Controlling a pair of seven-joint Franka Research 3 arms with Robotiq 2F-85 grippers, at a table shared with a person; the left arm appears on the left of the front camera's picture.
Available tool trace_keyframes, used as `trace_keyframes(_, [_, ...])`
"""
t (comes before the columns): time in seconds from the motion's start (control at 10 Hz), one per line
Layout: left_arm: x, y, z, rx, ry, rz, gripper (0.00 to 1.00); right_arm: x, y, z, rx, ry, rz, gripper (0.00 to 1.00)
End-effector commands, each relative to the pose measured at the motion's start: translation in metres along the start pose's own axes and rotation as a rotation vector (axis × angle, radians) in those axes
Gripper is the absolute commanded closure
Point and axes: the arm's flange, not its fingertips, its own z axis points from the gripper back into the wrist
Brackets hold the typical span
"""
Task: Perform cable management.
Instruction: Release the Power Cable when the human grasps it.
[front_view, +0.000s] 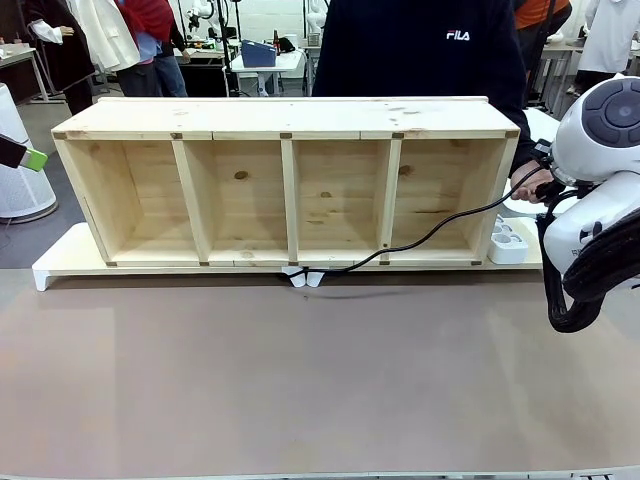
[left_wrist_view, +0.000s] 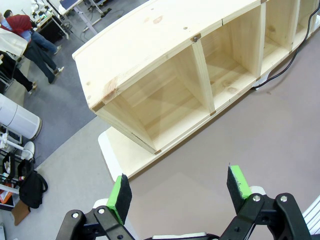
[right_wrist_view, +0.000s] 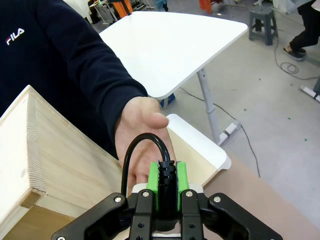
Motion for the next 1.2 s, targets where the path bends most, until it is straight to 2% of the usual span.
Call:
trace_keyframes(0.0, [0.001, 0.001, -0.002, 0.005, -0.012, 0.002, 0.00, 0.003, -0.001, 0.002, -0.005, -0.008, 0.010, 0.83])
trace_keyframes(0.3, [0.001, 0.001, -0.002, 0.005, -0.012, 0.002, 0.00, 0.004, 0.000, -0.001, -0.004, 0.009, -0.020, 0.83])
trace_keyframes(0.4, [0.001, 0.001, -0.002, 0.005, -0.012, 0.002, 0.00, 0.004, -0.003, -0.001, -0.018, 0.011, 0.003, 0.63])
trace_keyframes(0.5, [0.001, 0.001, -0.002, 0.005, -0.012, 0.002, 0.00, 0.003, -0.005, 0.002, -0.017, 0.015, 0.009, 0.63])
trace_keyframes(0.6, [0.001, 0.001, -0.002, 0.005, -0.012, 0.002, 0.00, 0.006, -0.004, 0.003, -0.027, 0.014, 0.004, 0.43])
trace_keyframes(0.7, [0.001, 0.001, -0.002, 0.005, -0.012, 0.002, 0.00, 0.007, -0.005, 0.004, -0.026, 0.010, 0.007, 0.58])
trace_keyframes(0.8, [0.001, 0.001, -0.002, 0.005, -0.012, 0.002, 0.00, 0.007, -0.006, 0.006, -0.022, 0.007, 0.010, 0.23])
trace_keyframes(0.9, [0.001, 0.001, -0.002, 0.005, -0.012, 0.002, 0.00, 0.009, -0.006, 0.006, -0.022, 0.006, 0.004, 0.37])
trace_keyframes(1.0, [0.001, 0.001, -0.002, 0.005, -0.012, 0.002, 0.00, 0.013, -0.005, 0.006, -0.024, 0.005, -0.003, 0.03])
trace_keyframes(1.1, [0.001, 0.001, -0.002, 0.005, -0.012, 0.002, 0.00, 0.013, -0.006, 0.008, -0.017, 0.001, -0.001, 0.17])
